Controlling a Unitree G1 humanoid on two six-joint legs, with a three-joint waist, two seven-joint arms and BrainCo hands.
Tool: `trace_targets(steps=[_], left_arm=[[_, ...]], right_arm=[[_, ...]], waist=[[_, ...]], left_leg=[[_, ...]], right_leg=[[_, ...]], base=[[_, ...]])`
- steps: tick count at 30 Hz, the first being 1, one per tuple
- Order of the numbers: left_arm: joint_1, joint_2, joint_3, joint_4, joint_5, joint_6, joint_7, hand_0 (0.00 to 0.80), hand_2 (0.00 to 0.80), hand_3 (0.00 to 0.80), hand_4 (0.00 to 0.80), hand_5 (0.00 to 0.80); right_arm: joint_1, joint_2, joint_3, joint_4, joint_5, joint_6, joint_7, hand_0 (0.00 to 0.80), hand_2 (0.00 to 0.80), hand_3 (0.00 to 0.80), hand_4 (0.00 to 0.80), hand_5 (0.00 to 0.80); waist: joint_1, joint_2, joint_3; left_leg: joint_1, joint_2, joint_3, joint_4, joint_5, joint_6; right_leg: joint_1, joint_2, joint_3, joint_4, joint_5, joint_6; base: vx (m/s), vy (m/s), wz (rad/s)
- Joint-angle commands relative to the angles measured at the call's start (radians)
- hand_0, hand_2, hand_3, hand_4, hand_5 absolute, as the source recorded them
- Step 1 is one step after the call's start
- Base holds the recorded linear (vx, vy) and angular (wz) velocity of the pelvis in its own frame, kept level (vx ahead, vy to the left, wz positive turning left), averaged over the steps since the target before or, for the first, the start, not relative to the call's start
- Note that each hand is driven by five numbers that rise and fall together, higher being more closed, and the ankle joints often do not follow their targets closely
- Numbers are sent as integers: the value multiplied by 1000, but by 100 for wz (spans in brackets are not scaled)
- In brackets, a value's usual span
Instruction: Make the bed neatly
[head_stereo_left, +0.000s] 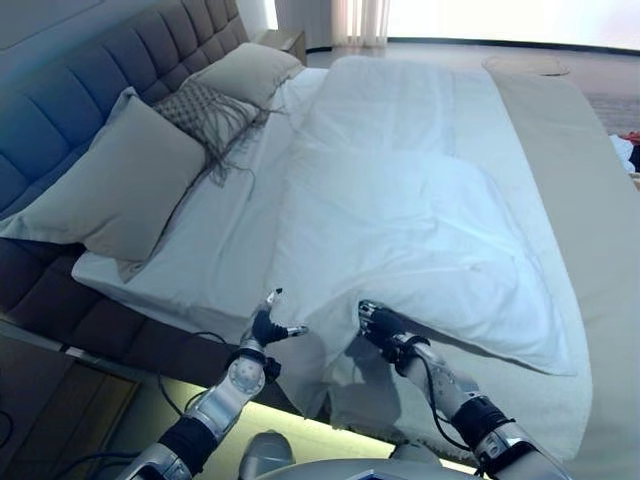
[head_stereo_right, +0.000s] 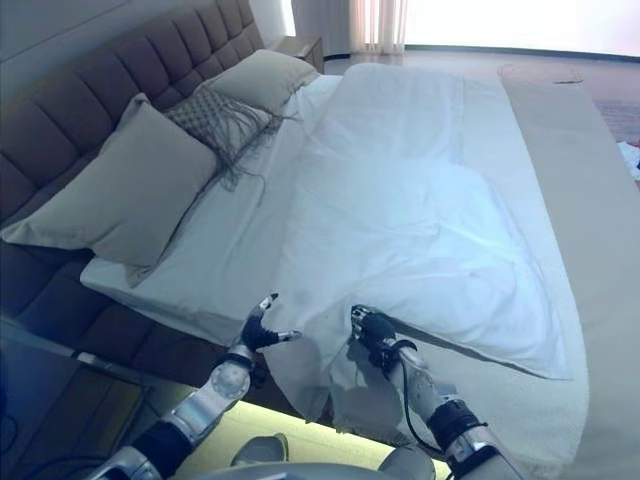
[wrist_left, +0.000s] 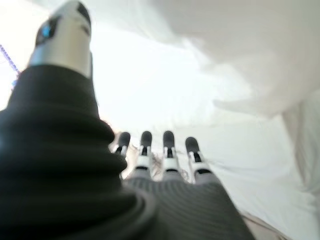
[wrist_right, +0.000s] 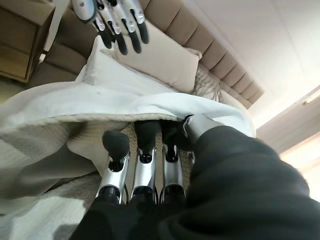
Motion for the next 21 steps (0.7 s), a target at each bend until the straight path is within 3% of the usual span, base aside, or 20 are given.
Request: trace_targets(steps=[1, 11, 21], left_arm=[[-152, 32, -38, -73, 53, -8, 34, 0, 0, 0, 0, 0], [-202, 11, -83, -81, 45, 46, 73, 0, 0, 0, 0, 0], [-223, -31, -141, -100, 2, 71, 43, 0, 0, 0, 0, 0]], right_arm=[[-198, 93, 3, -68, 33, -16, -20, 800, 800, 800, 800, 800], [-266, 151, 49, 11, 6, 23, -104, 800, 800, 800, 800, 800], [-333, 201, 60, 54, 12, 5, -110, 800, 800, 800, 800, 800]], waist=[[38, -64, 69], [56, -59, 80], [72, -54, 90]], left_leg=[[-8, 71, -28, 62, -8, -12], [-18, 85, -48, 93, -15, -24], [-34, 75, -70, 117, -20, -23]], right_leg=[[173, -84, -32, -491, 466, 155], [186, -93, -49, -489, 471, 155], [193, -115, -69, -477, 482, 155]], base=[[-9, -51, -1], [4, -14, 0], [26, 3, 2]])
